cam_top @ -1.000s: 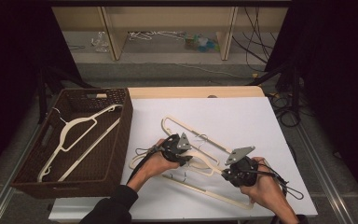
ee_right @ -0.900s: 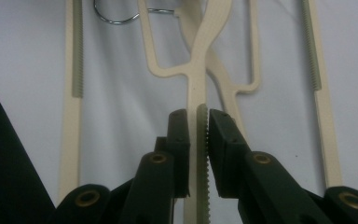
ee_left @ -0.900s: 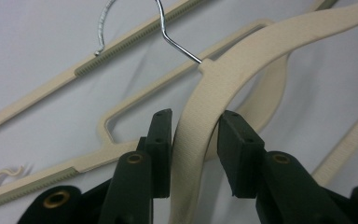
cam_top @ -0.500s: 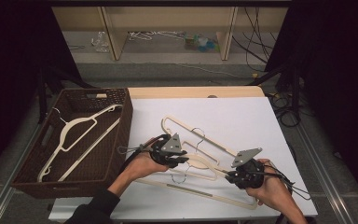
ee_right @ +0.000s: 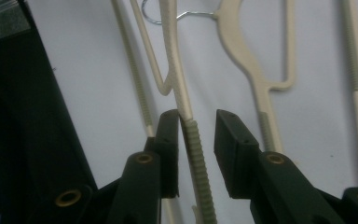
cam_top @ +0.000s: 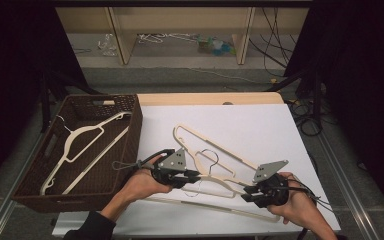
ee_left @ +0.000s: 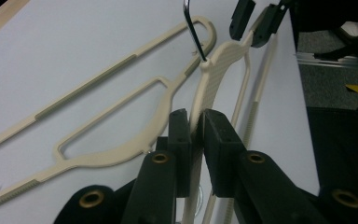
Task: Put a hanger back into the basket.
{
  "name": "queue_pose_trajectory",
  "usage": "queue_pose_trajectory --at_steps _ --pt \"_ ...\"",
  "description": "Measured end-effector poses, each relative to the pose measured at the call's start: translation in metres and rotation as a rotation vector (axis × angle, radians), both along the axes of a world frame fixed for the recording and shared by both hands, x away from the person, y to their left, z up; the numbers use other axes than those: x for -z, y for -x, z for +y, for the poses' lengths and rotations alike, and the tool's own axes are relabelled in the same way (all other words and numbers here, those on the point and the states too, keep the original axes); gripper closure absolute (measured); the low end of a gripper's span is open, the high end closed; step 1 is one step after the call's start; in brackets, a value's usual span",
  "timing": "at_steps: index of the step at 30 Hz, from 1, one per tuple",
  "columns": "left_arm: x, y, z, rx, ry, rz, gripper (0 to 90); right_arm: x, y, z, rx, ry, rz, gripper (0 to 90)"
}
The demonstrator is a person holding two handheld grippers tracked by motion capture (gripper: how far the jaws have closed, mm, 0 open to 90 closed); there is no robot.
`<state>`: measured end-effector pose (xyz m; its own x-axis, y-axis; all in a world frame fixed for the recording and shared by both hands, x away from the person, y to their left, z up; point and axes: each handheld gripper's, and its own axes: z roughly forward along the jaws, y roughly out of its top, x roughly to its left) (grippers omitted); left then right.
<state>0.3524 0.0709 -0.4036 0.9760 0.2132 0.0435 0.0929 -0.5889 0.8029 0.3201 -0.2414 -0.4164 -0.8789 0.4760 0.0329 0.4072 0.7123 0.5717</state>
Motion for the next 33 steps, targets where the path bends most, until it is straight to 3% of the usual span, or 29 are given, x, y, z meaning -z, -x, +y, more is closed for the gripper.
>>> queue_pose_trajectory --at_steps 7,14,21,26,31,33 --pt "-0.001 0.003 0.003 0.051 0.006 0.026 81.2 -0.003 0.008 0.009 -0.087 0.047 -0.006 81.6" --pt "0.003 -0.001 -0.006 0.086 -0.033 0.032 77.5 -0.004 0.010 0.010 -0.110 0.056 -0.019 82.7" --pt "0.002 -0.001 -0.008 0.121 -0.050 0.027 79.7 -0.003 0.010 0.007 -0.099 0.054 -0.022 82.6" --pt "-0.001 0.000 -0.007 0.171 -0.068 0.014 81.6 -0.003 0.011 0.007 -0.109 0.044 -0.025 82.4" --pt "-0.002 0.004 -0.006 0.203 -0.059 0.003 82.8 -0.005 0.012 0.004 -0.070 0.011 -0.023 69.0" --pt "-0.002 0.007 -0.007 0.202 -0.035 0.021 84.9 -0.008 0.013 0.002 -0.043 -0.001 -0.029 58.4"
